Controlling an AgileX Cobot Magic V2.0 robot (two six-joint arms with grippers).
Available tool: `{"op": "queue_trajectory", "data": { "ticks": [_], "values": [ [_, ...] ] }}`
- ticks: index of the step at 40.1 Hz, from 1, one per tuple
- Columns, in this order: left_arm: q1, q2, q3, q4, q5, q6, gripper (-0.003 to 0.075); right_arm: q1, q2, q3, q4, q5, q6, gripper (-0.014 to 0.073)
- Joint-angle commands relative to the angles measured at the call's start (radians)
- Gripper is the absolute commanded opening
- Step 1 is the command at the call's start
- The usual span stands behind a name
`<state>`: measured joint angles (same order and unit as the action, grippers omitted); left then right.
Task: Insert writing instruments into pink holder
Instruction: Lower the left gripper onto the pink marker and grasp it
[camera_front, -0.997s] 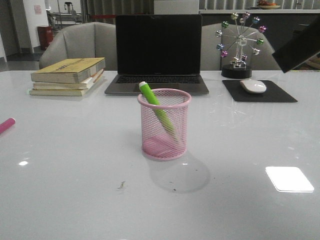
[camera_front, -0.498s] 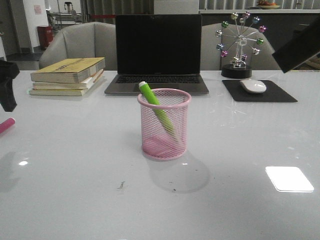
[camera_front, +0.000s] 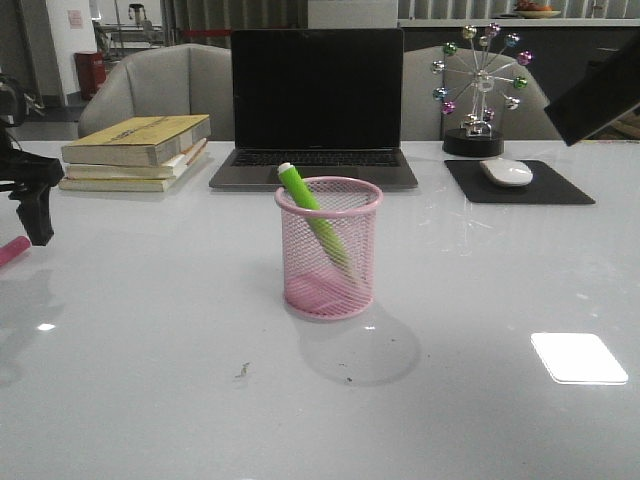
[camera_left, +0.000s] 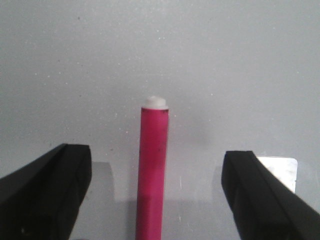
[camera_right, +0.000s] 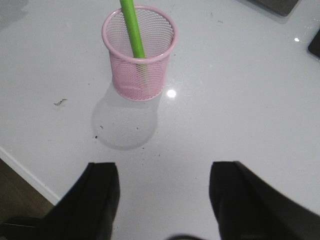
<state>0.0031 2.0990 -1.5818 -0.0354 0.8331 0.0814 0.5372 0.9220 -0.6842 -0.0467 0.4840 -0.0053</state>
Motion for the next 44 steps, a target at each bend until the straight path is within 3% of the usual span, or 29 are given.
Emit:
{"op": "queue_trajectory", "data": {
  "ticks": [1, 44],
  "values": [
    [0.002, -0.035, -0.045, -0.002, -0.008, 0.012, 0.0582, -0.001, -0.014, -0.027, -0.003, -0.065, -0.012, 0.0507],
    [0.002, 0.008, -0.045, -0.02, -0.018, 0.02, 0.0564, -0.001, -0.014, -0.027, -0.003, -0.065, -0.012, 0.0507]
  ]
}}
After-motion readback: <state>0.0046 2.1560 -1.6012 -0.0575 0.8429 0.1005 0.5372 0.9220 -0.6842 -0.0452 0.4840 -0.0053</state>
